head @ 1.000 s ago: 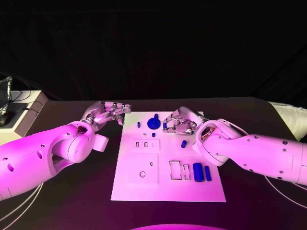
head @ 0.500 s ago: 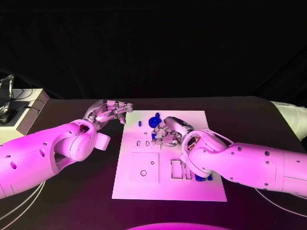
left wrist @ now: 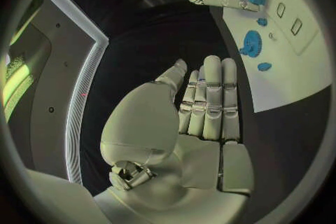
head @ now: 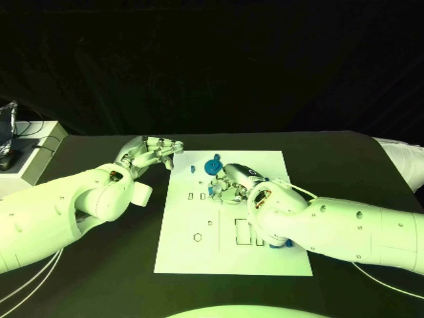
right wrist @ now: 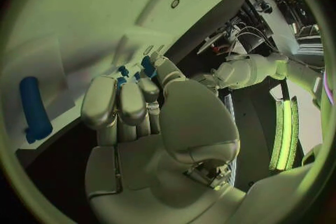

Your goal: Assemble the parts on the task board

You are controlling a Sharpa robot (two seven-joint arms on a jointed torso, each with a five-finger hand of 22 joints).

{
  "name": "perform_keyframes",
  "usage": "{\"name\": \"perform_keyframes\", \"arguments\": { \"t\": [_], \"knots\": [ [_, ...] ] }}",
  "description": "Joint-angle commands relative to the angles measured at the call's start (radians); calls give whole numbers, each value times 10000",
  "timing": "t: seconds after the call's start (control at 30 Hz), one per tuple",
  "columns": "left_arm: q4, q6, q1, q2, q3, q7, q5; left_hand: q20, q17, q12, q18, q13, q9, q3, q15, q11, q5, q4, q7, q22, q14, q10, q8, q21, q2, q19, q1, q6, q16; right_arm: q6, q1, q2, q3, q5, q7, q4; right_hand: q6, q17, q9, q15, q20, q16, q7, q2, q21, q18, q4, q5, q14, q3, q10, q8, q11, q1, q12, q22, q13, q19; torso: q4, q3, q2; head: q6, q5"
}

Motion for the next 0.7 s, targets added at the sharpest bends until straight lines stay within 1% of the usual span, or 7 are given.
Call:
{"name": "perform_keyframes", "arguments": {
  "t": [0.03,0.27,0.57,0.7],
  "knots": [
    [11,186,-10,20,8,72,-32,-56,10,45,46,0,6,-63,-18,49,-22,-15,-2,-11,-21,-31,-41,37,25,-44,-33,-28,30,131,-33,22,0,-542,-121,-113,225,26,15,-77,-47,87,194,2,100,-33,-41,1,20,14,43,6,-12,-66,63,1415,29,468,-8,3,-4,-22,-17],
    [14,183,-13,4,8,72,-32,-56,10,45,46,0,6,-63,-18,49,-22,-15,-2,-11,-21,-31,-41,37,25,-44,-33,-28,30,146,-86,33,-1,-711,-182,-282,229,31,15,-76,-47,94,192,-4,103,-33,-39,-6,20,14,47,7,-12,-71,69,1415,33,469,-4,10,-2,-49,29],
    [19,182,-14,-17,8,67,-32,-56,10,45,46,0,6,-63,-18,49,-22,-15,-2,-11,-21,-31,-41,37,25,-44,-33,-28,30,157,-143,57,-2,-828,-230,-420,239,30,15,-77,-46,107,188,-8,119,-33,-27,-20,14,20,49,8,-14,-85,65,1417,35,467,-3,3,-4,-53,37],
    [17,181,-15,-23,8,66,-32,-56,10,45,46,0,6,-63,-18,49,-22,-15,-2,-11,-21,-31,-41,37,25,-44,-33,-28,30,200,-161,90,-3,-847,-228,-474,240,22,15,-77,-46,105,185,-18,118,-32,-18,-38,10,17,52,7,-15,-96,64,1416,35,465,-2,2,-3,-75,46]
  ]
}}
